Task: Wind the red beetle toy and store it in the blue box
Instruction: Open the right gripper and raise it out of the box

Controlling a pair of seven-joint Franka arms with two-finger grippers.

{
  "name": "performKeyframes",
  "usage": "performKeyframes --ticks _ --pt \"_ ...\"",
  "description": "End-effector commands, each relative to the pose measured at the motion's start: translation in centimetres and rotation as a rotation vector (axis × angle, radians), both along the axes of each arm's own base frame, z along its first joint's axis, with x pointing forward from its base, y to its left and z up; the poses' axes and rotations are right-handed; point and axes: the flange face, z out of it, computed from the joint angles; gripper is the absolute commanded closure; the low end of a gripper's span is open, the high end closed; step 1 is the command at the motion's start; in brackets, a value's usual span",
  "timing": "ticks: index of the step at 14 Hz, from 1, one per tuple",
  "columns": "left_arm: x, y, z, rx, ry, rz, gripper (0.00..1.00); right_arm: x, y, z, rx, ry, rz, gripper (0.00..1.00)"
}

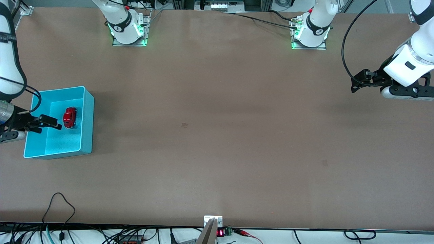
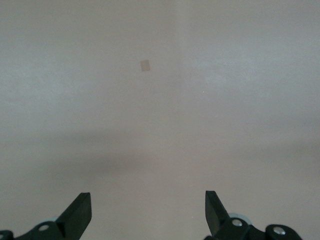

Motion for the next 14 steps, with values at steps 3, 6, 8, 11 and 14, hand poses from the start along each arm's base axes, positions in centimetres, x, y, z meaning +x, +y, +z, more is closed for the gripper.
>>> performKeyframes --ticks 3,6,8,11,14 --pt "0.1 0.0 0.5 0.018 0.004 -0.022 0.00 -1.8 10.2 9.0 -0.048 0.062 -0.105 0.00" --pt "0.1 0.1 0.5 0.018 0.004 -0.022 0.00 -3.1 13.3 13.5 -0.078 0.085 -0.190 0.00" --pt "0.1 0.2 0.5 0.018 0.004 -0.020 0.00 -2.9 13.0 17.1 -0.100 0.074 -0.208 0.00" --pt "0.1 0.1 0.5 0.018 0.004 -0.022 0.00 -3.6 11.1 19.3 -0.110 0.110 -0.232 0.00" --pt "0.1 0.1 0.5 0.018 0.004 -0.022 0.00 -4.9 11.4 19.1 -0.198 0.147 -0.204 0.00"
